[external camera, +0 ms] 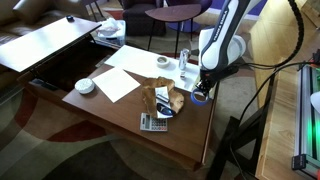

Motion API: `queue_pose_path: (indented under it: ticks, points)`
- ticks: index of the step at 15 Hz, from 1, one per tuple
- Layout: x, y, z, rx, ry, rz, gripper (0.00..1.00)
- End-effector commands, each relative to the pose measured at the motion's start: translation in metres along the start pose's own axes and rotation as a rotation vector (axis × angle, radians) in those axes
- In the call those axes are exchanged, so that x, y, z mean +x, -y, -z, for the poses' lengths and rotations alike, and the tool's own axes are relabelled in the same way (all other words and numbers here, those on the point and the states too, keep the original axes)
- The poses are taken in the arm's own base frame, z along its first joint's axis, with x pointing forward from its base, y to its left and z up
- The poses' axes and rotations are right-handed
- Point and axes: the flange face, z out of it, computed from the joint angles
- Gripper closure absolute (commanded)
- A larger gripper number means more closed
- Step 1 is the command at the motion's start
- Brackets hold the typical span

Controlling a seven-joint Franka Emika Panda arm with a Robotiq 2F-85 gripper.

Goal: Put the blue seal tape in the key bowl

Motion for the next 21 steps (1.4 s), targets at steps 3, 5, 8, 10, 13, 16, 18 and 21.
queue_pose_path:
  ticks: [3, 5, 8, 10, 13, 16, 18, 21]
  points:
    - [0.005, 0.077, 0.060, 0.105, -0.232, 0.069, 0.97]
    - [0.008, 0.071, 0.058, 0.101, -0.211, 0.077, 0.87]
    - [0.011, 0.095, 0.070, 0.102, -0.256, 0.093, 0.87]
    - [0.012, 0.094, 0.070, 0.098, -0.258, 0.093, 0.97]
    - [0.058, 0.113, 0.058, 0.160, -0.291, -0.105, 0.97]
    - [0.101, 0.130, 0.060, 0.197, -0.354, -0.248, 0.97]
    - [0.127, 0.135, 0.057, 0.158, -0.370, -0.329, 0.97]
    - [0.151, 0.131, 0.043, 0.084, -0.274, -0.416, 0.97]
